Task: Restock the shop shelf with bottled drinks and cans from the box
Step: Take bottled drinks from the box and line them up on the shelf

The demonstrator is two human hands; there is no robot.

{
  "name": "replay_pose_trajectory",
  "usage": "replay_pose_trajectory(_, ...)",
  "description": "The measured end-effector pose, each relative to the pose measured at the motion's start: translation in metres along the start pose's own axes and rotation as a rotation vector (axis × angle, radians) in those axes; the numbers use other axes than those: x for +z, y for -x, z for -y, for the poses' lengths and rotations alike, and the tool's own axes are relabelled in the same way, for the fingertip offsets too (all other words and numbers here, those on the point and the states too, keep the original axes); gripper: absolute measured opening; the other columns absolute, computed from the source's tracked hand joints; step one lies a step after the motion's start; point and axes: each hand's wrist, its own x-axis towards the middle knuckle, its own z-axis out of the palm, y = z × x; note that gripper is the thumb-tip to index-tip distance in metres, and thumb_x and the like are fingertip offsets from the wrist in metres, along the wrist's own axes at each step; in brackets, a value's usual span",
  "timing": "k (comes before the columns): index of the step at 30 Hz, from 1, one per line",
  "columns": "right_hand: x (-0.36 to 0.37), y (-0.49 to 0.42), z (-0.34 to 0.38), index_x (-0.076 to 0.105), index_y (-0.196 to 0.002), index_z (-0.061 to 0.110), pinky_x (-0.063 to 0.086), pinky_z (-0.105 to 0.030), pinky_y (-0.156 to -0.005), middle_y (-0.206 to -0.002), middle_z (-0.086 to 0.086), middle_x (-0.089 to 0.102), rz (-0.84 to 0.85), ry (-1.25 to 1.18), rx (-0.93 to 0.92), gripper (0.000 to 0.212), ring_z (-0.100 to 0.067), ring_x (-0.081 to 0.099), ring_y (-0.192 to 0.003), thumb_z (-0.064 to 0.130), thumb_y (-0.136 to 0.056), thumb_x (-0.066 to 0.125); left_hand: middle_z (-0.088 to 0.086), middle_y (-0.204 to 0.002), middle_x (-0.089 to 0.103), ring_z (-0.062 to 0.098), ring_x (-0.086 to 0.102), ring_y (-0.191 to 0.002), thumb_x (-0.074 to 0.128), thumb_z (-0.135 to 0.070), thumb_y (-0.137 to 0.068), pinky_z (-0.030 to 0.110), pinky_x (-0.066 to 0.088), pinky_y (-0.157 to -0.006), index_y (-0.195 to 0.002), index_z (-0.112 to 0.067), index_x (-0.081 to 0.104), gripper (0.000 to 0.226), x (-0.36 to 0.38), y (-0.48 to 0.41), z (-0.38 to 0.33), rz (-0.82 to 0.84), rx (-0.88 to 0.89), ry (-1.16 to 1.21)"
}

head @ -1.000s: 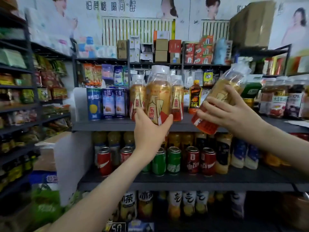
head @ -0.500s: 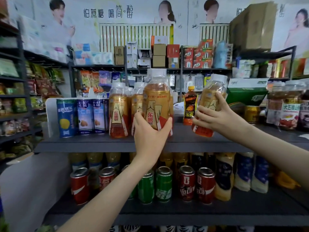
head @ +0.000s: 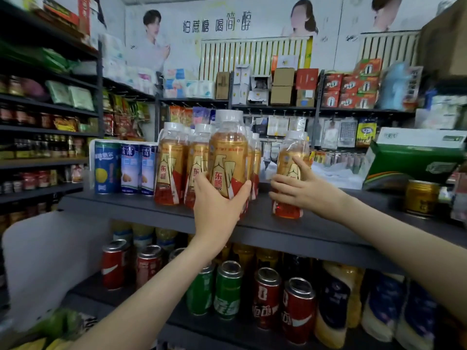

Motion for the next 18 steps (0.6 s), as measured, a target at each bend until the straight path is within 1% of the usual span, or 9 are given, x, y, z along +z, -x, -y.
replay_pose_trajectory(2, -0.003, 0.004, -0.003, 0.045, -0.140, 0.020, 0.010, -0.067, -0.109, -0.145, -0.013, 0.044, 0.008, -0.078, 0.091, 0.097, -0.033, 0.034, -0.138, -0.002, -0.050, 0.076, 0.004, -0.140, 0.043, 0.019, 0.046, -0.125, 0.072, -0.059, -0.071, 0.037, 0.045, -0.102, -0.143, -0.012, 0.025, 0.098, 0.002, -0.005, -0.001, 0.011, -0.006, 0.009)
replay_pose_trajectory(4, -0.011, 0.008, 0.000, 0.032, -0.147, 0.023, 0.009, -0.069, -0.109, -0.152, -0.014, 0.030, 0.010, -0.174, 0.315, 0.103, -0.035, 0.019, -0.142, 0.001, -0.054, 0.073, 0.006, -0.143, 0.041, 0.021, 0.045, -0.128, 0.070, -0.063, -0.069, 0.041, 0.043, -0.104, -0.144, -0.013, 0.023, 0.102, 0.003, -0.009, -0.003, 0.020, -0.009, 0.020)
replay_pose_trajectory(6, -0.020, 0.008, 0.009, 0.019, -0.150, 0.030, 0.014, -0.071, -0.107, -0.156, -0.012, 0.013, 0.002, -0.392, 0.630, 0.103, -0.037, 0.005, -0.144, 0.007, -0.064, 0.070, 0.002, -0.133, 0.046, 0.017, 0.050, -0.119, 0.072, -0.057, -0.072, 0.032, 0.046, -0.097, -0.139, -0.012, 0.028, 0.092, 0.002, -0.012, -0.004, 0.016, 0.010, 0.031)
replay_pose_trajectory(8, -0.026, 0.002, 0.017, 0.000, -0.149, 0.042, 0.017, -0.064, -0.111, -0.158, -0.009, -0.011, -0.003, -0.675, 0.844, 0.101, -0.036, -0.007, -0.145, 0.018, -0.078, 0.068, 0.000, -0.125, 0.049, 0.014, 0.053, -0.111, 0.073, -0.053, -0.074, 0.027, 0.047, -0.090, -0.132, -0.013, 0.033, 0.081, 0.001, -0.016, -0.004, 0.003, 0.037, 0.040)
replay_pose_trajectory(10, -0.027, -0.008, 0.021, -0.013, -0.145, 0.047, 0.027, -0.050, -0.113, -0.153, -0.003, -0.032, 0.052, -0.888, 0.898, 0.110, -0.038, 0.003, -0.145, 0.024, -0.080, 0.074, -0.002, -0.123, 0.050, 0.014, 0.054, -0.110, 0.073, -0.055, -0.072, 0.029, 0.049, -0.090, -0.126, -0.018, 0.034, 0.076, -0.001, -0.020, -0.003, -0.005, 0.069, 0.049)
replay_pose_trajectory(12, -0.021, -0.021, 0.023, -0.014, -0.146, 0.044, 0.047, -0.037, -0.097, -0.149, -0.004, -0.041, 0.032, -0.982, 0.926, 0.119, -0.040, 0.040, -0.130, 0.016, -0.076, 0.078, -0.003, -0.124, 0.049, 0.013, 0.054, -0.108, 0.071, -0.061, -0.070, 0.028, 0.052, -0.085, -0.129, -0.021, 0.033, 0.080, -0.004, -0.026, -0.002, -0.014, 0.099, 0.038)
replay_pose_trajectory(13, -0.017, -0.028, 0.024, -0.014, -0.147, 0.044, 0.052, -0.034, -0.088, -0.148, -0.003, -0.042, 0.026, -1.023, 0.938, 0.122, -0.038, 0.052, -0.119, 0.011, -0.075, 0.079, -0.002, -0.125, 0.048, 0.011, 0.053, -0.106, 0.071, -0.060, -0.071, 0.022, 0.051, -0.082, -0.132, -0.019, 0.032, 0.083, -0.005, -0.029, -0.001, -0.016, 0.110, 0.025)
replay_pose_trajectory(15, -0.003, -0.037, 0.024, -0.013, -0.147, 0.046, 0.056, -0.034, -0.078, -0.149, 0.000, -0.041, -0.003, -1.085, 0.953, 0.123, -0.037, 0.055, -0.113, 0.003, -0.074, 0.078, -0.002, -0.123, 0.048, 0.008, 0.052, -0.101, 0.072, -0.055, -0.075, 0.012, 0.045, -0.074, -0.132, -0.017, 0.032, 0.079, -0.009, -0.034, -0.002, -0.020, 0.115, 0.026)
replay_pose_trajectory(18, 0.015, -0.050, 0.022, -0.012, -0.146, 0.045, 0.056, -0.035, -0.080, -0.150, 0.002, -0.040, -0.003, -1.132, 0.978, 0.121, -0.041, 0.046, -0.122, -0.001, -0.075, 0.075, -0.003, -0.119, 0.050, 0.011, 0.056, -0.100, 0.072, -0.054, -0.074, 0.016, 0.046, -0.075, -0.127, -0.018, 0.035, 0.074, -0.010, -0.041, -0.001, -0.019, 0.112, 0.045)
